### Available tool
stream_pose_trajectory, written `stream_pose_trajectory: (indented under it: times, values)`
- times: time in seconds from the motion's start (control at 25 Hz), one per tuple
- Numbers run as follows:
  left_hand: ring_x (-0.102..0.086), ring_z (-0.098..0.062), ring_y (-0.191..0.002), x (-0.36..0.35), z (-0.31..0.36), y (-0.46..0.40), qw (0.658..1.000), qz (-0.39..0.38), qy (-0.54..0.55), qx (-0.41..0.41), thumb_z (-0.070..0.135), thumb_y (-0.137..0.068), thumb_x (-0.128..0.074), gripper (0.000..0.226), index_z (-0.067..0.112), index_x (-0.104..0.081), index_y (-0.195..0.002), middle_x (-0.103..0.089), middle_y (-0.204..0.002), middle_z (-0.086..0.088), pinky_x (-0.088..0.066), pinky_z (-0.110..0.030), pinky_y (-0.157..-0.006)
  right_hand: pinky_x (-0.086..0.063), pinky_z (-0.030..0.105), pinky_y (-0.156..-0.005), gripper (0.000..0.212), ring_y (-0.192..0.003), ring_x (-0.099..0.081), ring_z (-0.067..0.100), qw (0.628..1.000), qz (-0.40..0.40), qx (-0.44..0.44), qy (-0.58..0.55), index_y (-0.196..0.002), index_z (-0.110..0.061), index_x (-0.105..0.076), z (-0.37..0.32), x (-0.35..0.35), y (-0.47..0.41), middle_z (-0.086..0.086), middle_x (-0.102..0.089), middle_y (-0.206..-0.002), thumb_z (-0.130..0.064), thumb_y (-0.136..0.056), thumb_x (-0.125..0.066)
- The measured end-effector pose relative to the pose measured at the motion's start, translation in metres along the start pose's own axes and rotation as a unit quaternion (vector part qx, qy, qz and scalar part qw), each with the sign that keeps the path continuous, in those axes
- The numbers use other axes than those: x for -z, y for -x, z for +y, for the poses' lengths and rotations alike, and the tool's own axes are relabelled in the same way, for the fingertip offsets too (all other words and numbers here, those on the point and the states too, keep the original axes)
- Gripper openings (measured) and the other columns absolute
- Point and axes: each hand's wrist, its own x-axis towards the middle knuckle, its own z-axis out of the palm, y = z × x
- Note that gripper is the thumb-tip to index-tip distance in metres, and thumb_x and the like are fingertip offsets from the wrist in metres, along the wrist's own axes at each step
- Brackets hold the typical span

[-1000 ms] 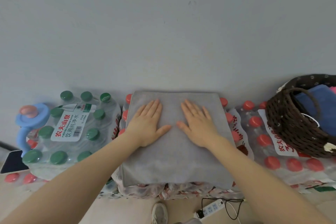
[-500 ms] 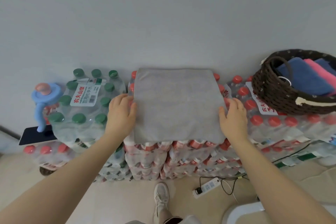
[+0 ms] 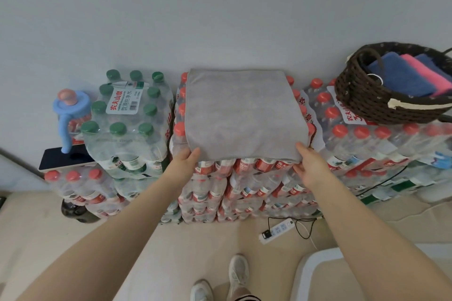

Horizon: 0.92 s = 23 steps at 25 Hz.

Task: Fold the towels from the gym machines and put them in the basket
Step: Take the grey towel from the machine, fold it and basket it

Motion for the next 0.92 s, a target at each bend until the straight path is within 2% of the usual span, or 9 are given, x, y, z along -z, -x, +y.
stream_pose_trajectory:
  times: [0.12, 0.24, 0.4, 0.48, 0.56, 0.64, 0.72, 0.8, 0.92]
  values:
    - [-0.045, -0.025, -0.123, -0.003, 0.001, -0.007, 1.0, -0.013, 0.011, 0.026, 0.04, -0.096, -0.038, 0.051, 0.012, -0.036, -0.138, -0.048, -0.135, -0.003, -0.035, -0.042, -0.107, -0.045, 0.031, -0.088, 0.017, -0.104, -0.053, 0.019, 0.999, -0.002, 0.012, -0.032, -0.109, -0.014, -0.051, 0.0, 0.014, 0.002, 0.005, -0.055, -0.117, -0.02, -0.093, -0.053]
    - [-0.051, -0.025, -0.115, -0.008, 0.004, -0.009, 0.995, -0.021, 0.08, 0.048, 0.036, -0.095, -0.043, 0.046, 0.007, -0.042, -0.132, -0.052, -0.13, -0.006, -0.043, -0.04, -0.1, -0.049, 0.033, -0.086, 0.017, -0.101, -0.056, 0.022, 0.999, -0.009, 0.03, -0.038, -0.11, -0.012, -0.05, -0.001, 0.031, 0.008, 0.007, -0.056, -0.114, -0.02, -0.096, -0.047]
    - [-0.057, -0.026, -0.104, -0.01, -0.001, 0.001, 0.978, -0.064, 0.187, 0.068, 0.028, -0.095, -0.047, 0.034, 0.006, -0.049, -0.12, -0.057, -0.118, -0.008, -0.05, -0.042, -0.089, -0.045, 0.022, -0.055, 0.018, -0.06, -0.051, 0.012, 0.994, 0.022, 0.083, 0.06, -0.111, -0.012, -0.05, -0.004, 0.043, 0.016, 0.003, -0.054, -0.08, -0.022, -0.097, -0.045]
    - [-0.06, -0.023, -0.086, -0.008, -0.001, 0.012, 0.978, -0.033, 0.201, 0.045, 0.024, -0.094, -0.048, 0.018, 0.007, -0.051, -0.1, -0.058, -0.103, -0.01, -0.057, -0.034, -0.07, -0.038, 0.017, -0.04, 0.017, -0.044, -0.044, 0.007, 0.989, 0.014, 0.123, 0.078, -0.112, -0.014, -0.048, -0.005, 0.048, 0.019, 0.002, -0.051, -0.071, -0.02, -0.096, -0.047]
    - [-0.058, -0.018, -0.075, -0.004, 0.001, 0.024, 0.977, 0.006, 0.212, 0.012, 0.019, -0.094, -0.05, 0.011, 0.01, -0.045, -0.098, -0.057, -0.093, -0.008, -0.055, -0.025, -0.051, -0.035, 0.014, -0.034, 0.006, -0.043, -0.042, 0.008, 0.988, -0.015, 0.146, 0.04, -0.1, -0.017, -0.05, -0.007, 0.053, 0.026, 0.002, -0.051, -0.073, -0.014, -0.095, -0.048]
    - [-0.059, -0.015, -0.075, 0.002, 0.01, 0.036, 0.969, -0.009, 0.245, -0.029, 0.014, -0.096, -0.045, 0.01, 0.018, -0.047, -0.105, -0.059, -0.097, -0.002, -0.056, -0.024, -0.052, -0.037, 0.015, -0.035, 0.016, -0.046, -0.043, 0.008, 0.984, -0.055, 0.17, -0.021, -0.084, -0.017, -0.054, -0.011, 0.055, 0.035, 0.002, -0.052, -0.075, -0.008, -0.094, -0.045]
    - [-0.059, -0.014, -0.079, 0.011, 0.023, 0.045, 0.954, -0.066, 0.286, -0.059, 0.001, -0.096, -0.031, 0.035, 0.02, -0.061, -0.098, -0.061, -0.102, -0.002, -0.057, -0.023, -0.061, -0.041, 0.015, -0.039, 0.026, -0.046, -0.049, 0.008, 0.976, -0.087, 0.176, -0.095, -0.076, -0.014, -0.057, -0.016, 0.056, 0.042, 0.001, -0.059, -0.068, -0.003, -0.093, -0.041]
    - [-0.058, -0.016, -0.086, 0.018, 0.036, 0.05, 0.943, -0.115, 0.303, -0.074, -0.015, -0.082, -0.021, 0.059, 0.016, -0.071, -0.084, -0.059, -0.105, -0.006, -0.056, -0.023, -0.068, -0.051, 0.017, -0.049, 0.028, -0.054, -0.061, 0.011, 0.967, -0.122, 0.159, -0.158, -0.08, -0.012, -0.058, -0.024, 0.056, 0.044, -0.001, -0.067, -0.063, -0.001, -0.092, -0.034]
    - [-0.058, -0.014, -0.093, 0.025, 0.054, 0.049, 0.955, -0.151, 0.233, -0.106, -0.027, -0.076, -0.021, 0.062, 0.01, -0.062, -0.106, -0.059, -0.106, -0.004, -0.055, -0.015, -0.074, -0.056, 0.02, -0.067, 0.028, -0.076, -0.07, 0.009, 0.964, -0.149, 0.185, -0.121, -0.096, -0.013, -0.059, -0.043, 0.048, 0.04, -0.003, -0.074, -0.079, 0.001, -0.092, -0.035]
